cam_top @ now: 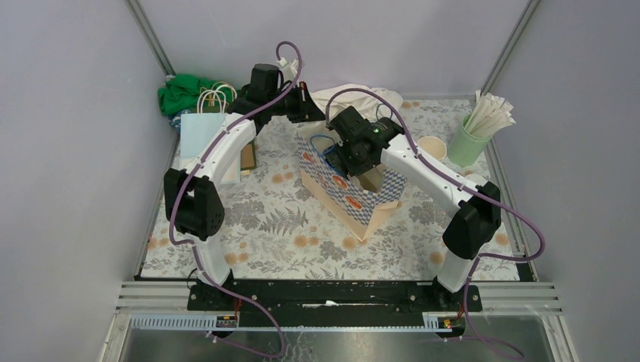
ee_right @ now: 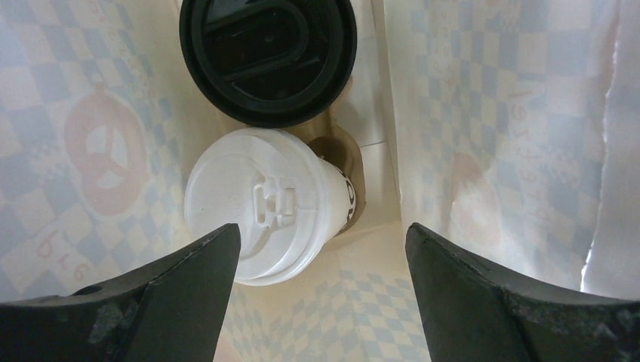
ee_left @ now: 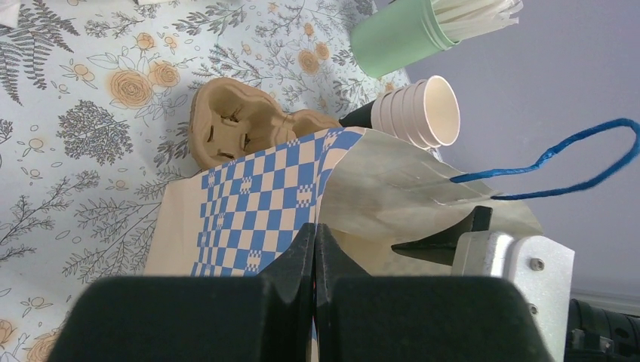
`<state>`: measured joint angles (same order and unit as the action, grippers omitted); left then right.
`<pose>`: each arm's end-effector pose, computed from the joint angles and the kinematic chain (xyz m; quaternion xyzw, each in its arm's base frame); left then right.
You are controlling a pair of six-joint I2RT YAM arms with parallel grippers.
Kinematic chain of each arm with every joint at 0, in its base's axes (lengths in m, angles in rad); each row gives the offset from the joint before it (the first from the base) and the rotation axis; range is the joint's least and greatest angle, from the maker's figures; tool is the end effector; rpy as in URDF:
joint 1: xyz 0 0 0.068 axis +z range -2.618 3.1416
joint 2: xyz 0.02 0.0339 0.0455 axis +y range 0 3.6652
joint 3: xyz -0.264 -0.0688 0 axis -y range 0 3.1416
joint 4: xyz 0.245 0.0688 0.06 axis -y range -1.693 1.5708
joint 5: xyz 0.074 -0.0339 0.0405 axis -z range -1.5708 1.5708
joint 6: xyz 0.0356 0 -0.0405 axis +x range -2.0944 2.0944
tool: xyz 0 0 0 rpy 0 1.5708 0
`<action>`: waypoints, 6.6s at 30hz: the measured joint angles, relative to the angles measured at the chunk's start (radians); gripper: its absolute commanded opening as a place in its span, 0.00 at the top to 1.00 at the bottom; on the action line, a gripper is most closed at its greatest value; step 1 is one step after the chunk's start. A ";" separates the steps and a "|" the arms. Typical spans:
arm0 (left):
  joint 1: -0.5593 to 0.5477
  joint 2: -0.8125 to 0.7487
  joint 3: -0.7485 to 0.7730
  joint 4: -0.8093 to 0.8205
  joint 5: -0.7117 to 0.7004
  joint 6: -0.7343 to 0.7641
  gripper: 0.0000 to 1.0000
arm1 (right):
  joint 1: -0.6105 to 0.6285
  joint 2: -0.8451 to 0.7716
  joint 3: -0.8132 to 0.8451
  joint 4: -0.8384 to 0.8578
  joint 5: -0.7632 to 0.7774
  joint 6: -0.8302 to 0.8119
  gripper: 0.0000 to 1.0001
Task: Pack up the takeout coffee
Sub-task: Adjust the coffee cup in the cup tray.
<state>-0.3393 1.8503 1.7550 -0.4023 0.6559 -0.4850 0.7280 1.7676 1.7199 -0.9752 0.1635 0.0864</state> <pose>0.4004 -0.1643 0.3549 0.1050 0.8235 -0.4475 0.3325 0.2846 0.2459 0.3275 -0.2816 0.9175 0.0346 0.2787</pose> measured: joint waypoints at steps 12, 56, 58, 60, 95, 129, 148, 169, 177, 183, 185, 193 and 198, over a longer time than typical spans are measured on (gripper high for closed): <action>0.001 0.000 0.000 0.009 0.013 0.010 1.00 | 0.002 -0.024 -0.034 -0.037 -0.035 -0.007 0.14; 0.001 -0.015 -0.015 0.149 0.036 -0.021 1.00 | -0.023 -0.103 -0.145 0.156 -0.053 -0.066 0.18; 0.001 -0.015 -0.015 0.149 0.038 -0.021 1.00 | -0.025 -0.091 -0.136 0.154 -0.064 -0.053 0.21; 0.001 -0.015 -0.015 0.149 0.041 -0.021 1.00 | -0.030 -0.085 -0.135 0.150 -0.077 -0.042 0.25; -0.002 -0.015 -0.006 0.134 0.048 -0.013 1.00 | -0.089 -0.089 -0.131 0.082 -0.145 0.040 0.52; -0.003 -0.017 -0.062 0.120 0.043 0.006 1.00 | -0.278 -0.078 -0.037 -0.047 -0.407 0.104 0.38; -0.003 -0.017 0.039 0.096 0.010 -0.048 1.00 | -0.038 -0.101 -0.011 -0.157 -0.280 -0.007 0.90; -0.010 -0.013 0.098 0.097 0.007 -0.081 1.00 | 0.046 -0.097 -0.003 -0.109 -0.234 -0.014 0.80; -0.014 -0.013 0.097 0.097 0.014 -0.081 1.00 | 0.046 -0.094 -0.002 -0.094 -0.143 -0.010 0.57; -0.014 -0.013 0.090 0.100 0.021 -0.081 1.00 | 0.046 -0.041 0.042 -0.093 -0.034 -0.011 0.51; -0.014 -0.014 0.083 0.111 0.024 -0.082 1.00 | 0.044 -0.026 0.047 -0.089 -0.011 -0.011 0.51; -0.014 -0.014 0.068 0.127 0.037 -0.085 1.00 | 0.004 0.023 0.063 -0.084 0.011 -0.005 0.52; -0.014 -0.015 0.058 0.129 0.046 -0.084 1.00 | -0.034 0.039 0.063 -0.079 -0.002 0.005 0.58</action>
<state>-0.3531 1.8351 1.8133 -0.2733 0.7021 -0.5690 0.6941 1.8069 1.7832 -1.0538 0.1619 0.0914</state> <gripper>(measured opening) 0.006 0.433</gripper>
